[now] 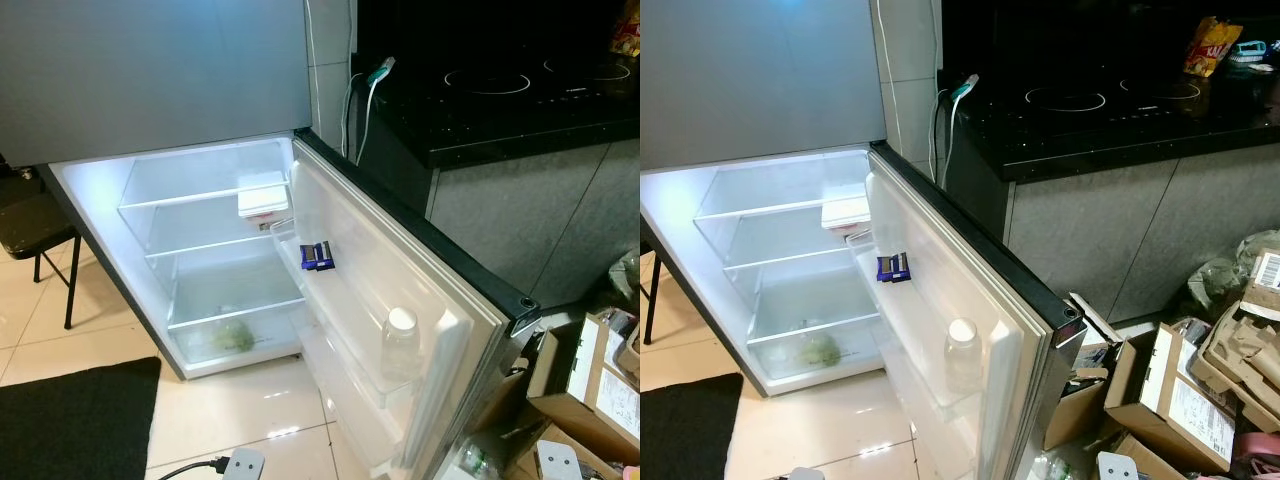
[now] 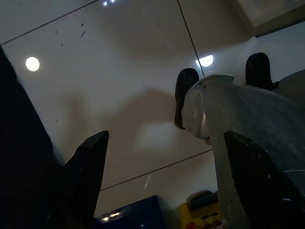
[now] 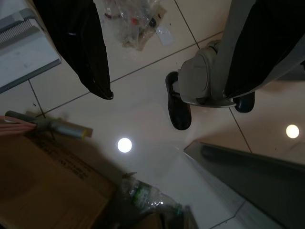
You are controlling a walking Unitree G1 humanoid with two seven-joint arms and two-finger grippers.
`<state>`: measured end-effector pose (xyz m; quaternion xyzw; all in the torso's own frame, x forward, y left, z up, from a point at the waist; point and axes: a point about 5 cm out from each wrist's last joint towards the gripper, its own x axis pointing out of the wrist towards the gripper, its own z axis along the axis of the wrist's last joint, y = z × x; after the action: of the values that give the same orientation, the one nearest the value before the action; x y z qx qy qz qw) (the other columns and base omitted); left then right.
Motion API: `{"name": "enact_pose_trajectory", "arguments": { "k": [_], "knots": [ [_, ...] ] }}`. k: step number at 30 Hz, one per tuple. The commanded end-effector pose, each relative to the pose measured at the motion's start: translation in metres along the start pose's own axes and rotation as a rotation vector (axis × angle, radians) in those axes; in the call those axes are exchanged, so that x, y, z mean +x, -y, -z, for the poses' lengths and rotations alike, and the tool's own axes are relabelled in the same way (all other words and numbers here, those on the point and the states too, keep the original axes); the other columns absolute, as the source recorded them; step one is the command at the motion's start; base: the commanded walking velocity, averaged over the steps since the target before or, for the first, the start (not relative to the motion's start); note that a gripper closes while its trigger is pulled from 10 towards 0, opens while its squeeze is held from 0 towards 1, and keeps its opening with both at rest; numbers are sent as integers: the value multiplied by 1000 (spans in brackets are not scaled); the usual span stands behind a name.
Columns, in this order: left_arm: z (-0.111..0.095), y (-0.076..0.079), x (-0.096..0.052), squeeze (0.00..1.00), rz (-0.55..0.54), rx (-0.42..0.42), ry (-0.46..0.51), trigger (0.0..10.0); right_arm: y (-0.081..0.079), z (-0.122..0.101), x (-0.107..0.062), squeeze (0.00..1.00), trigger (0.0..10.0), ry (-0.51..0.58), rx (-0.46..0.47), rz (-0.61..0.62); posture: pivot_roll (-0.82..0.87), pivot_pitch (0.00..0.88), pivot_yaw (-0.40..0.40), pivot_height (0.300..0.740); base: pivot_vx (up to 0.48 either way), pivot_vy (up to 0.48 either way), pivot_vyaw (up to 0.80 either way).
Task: Restocking fridge
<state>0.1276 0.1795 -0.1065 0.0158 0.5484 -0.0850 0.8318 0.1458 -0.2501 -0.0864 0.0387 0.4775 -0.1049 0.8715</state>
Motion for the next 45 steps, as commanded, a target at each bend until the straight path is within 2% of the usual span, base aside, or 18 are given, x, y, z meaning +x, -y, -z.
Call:
{"name": "enact_pose_trajectory", "arguments": {
  "k": [1, 28, 31, 33, 35, 36, 38, 39, 41, 42, 44, 45],
  "knots": [
    [13, 3, -1, 0, 7, -7, -46, 10000, -3, 3, 0, 0, 10000, -11, -1, -8, -34, 0, -23, 738, 0, 0, 0],
    [13, 0, -2, 0, 0, -14, -43, 10000, 0, 0, 0, 0, 10000, 7, 3, 15, -34, 0, -19, 738, 0, 0, 0],
    [13, 0, -2, 0, -1, -13, -43, 10000, 7, -18, 1, 0, 10000, 82, 94, 41, -36, 0, -18, 738, 0, 0, 0],
    [14, 0, -2, 0, -3, -13, -44, 10000, 14, -34, 1, 0, 10000, 152, 186, 52, -36, 0, -19, 738, 0, 0, 0],
    [14, -1, -2, 0, -4, -14, -44, 10000, 19, -48, 0, 0, 10000, 211, 243, 53, -34, 0, -19, 738, 0, 0, 0],
    [14, -1, -2, 0, -4, -14, -44, 10000, 19, -48, 0, 0, 10000, 211, 243, 53, -34, 0, -19, 738, 0, 0, 0],
    [14, -1, -2, 0, -5, -17, -45, 10000, 26, -70, -1, 0, 10000, 308, 339, 37, -33, 0, -20, 738, 0, 0, 0],
    [14, -1, -2, 0, -5, -17, -45, 10000, 26, -70, -1, 0, 10000, 308, 339, 37, -33, 0, -20, 738, 0, 0, 0],
    [15, -1, -2, 0, -6, -18, -46, 10000, 27, -95, -4, 0, 10000, 420, 450, -55, -34, 0, -20, 738, 0, 0, 0],
    [15, -1, -2, 0, -6, -18, -46, 10000, 27, -95, -4, 0, 10000, 420, 450, -55, -34, 0, -20, 738, 0, 0, 0],
    [15, -1, -2, 0, -8, -21, -45, 10000, 18, -114, -6, 0, 10000, 484, 470, -209, -33, 0, -21, 738, 0, 0, 0],
    [15, -1, -2, 0, -8, -21, -45, 10000, 18, -114, -6, 0, 10000, 484, 470, -209, -33, 0, -21, 738, 0, 0, 0]
  ]
}}
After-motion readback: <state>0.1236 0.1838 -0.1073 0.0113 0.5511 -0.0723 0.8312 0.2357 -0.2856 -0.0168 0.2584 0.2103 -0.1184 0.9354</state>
